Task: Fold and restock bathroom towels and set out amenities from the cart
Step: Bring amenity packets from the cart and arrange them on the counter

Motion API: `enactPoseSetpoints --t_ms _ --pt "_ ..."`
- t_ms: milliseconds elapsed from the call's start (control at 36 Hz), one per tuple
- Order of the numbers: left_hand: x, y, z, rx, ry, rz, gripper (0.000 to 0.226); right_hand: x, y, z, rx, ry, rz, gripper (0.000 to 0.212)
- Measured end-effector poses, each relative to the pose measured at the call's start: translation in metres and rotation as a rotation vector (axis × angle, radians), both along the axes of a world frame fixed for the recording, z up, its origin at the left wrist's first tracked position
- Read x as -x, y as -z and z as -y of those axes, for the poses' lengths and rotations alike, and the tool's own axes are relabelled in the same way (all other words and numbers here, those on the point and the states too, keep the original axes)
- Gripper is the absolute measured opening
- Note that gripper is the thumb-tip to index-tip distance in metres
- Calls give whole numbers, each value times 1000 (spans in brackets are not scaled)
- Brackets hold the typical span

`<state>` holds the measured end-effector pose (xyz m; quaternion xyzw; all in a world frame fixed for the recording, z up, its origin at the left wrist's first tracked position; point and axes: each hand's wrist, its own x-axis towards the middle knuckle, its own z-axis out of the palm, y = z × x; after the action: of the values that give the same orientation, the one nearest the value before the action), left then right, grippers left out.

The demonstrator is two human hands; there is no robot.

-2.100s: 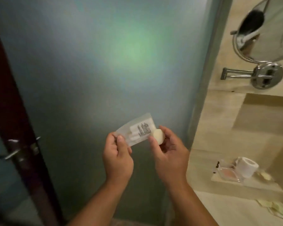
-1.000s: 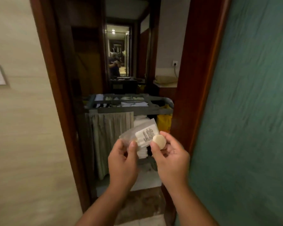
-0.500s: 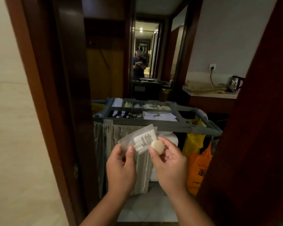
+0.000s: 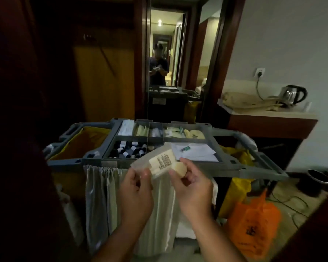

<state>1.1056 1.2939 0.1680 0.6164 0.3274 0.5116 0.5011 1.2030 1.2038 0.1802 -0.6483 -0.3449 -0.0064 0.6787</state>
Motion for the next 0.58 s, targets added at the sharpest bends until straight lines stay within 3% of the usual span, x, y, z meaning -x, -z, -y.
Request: enactPoseSetpoints --t_ms 333,583 --pt "-150 -9 -123 -9 -199 -117 12 -167 1 -144 110 -121 55 45" --pt "-204 47 -239 41 -301 -241 14 -239 55 -251 372 -158 -4 45"
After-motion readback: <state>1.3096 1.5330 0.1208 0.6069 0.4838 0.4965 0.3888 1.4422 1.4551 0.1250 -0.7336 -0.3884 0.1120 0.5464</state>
